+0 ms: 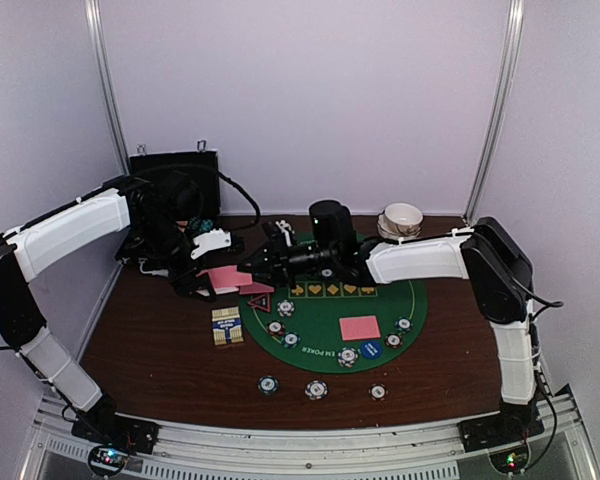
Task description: Distribute texas hold em gaming equipment
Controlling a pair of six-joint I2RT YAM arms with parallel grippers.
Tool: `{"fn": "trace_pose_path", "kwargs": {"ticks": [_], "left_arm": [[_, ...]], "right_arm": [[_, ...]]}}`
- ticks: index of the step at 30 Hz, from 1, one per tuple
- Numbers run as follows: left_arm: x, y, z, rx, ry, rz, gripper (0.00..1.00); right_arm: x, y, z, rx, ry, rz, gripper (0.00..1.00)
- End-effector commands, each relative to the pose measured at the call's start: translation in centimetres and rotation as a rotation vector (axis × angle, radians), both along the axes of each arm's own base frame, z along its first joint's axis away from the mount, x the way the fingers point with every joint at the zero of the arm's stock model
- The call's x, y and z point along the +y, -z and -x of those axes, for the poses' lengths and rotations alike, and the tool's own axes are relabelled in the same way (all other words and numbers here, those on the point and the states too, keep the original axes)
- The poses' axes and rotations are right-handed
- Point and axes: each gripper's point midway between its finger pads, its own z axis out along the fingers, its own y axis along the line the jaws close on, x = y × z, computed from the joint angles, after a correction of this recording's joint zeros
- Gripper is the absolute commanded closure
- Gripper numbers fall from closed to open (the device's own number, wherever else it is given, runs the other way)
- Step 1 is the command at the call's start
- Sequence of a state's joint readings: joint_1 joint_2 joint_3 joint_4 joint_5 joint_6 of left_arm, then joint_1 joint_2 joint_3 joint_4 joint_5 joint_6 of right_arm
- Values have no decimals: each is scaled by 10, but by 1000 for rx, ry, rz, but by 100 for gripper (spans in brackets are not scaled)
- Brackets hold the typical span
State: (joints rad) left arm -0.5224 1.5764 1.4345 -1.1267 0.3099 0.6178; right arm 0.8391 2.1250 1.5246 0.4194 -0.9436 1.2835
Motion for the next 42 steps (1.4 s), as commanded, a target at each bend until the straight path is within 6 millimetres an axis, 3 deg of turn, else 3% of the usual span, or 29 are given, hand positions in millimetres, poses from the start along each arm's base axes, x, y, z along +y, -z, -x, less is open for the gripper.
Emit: {"fn": "trace_pose_path", "kwargs": {"ticks": [1,8,14,23,29,42], "left_arm": [[-3,-19,-6,-65,8,41,100],[-2,-18,-7,-69,6,33,100],[0,-18,-7,-73,6,28,100],[1,-19,-7,-77,5,23,100],[1,-19,-6,-76,6,24,100],[2,-20,-5,-74,9,22,100]], "right_arm": [[-8,-32,5,-45,-7,-51,83],[-12,-32,5,-40,-13,-41,100],[-22,-38,-4,-44,2,-48,100],[-62,-33,-44,-39,96,-41,100],[-68,-12,-67,-27,125,2,100],[-31,64,-112,-17,126,164,100]]}}
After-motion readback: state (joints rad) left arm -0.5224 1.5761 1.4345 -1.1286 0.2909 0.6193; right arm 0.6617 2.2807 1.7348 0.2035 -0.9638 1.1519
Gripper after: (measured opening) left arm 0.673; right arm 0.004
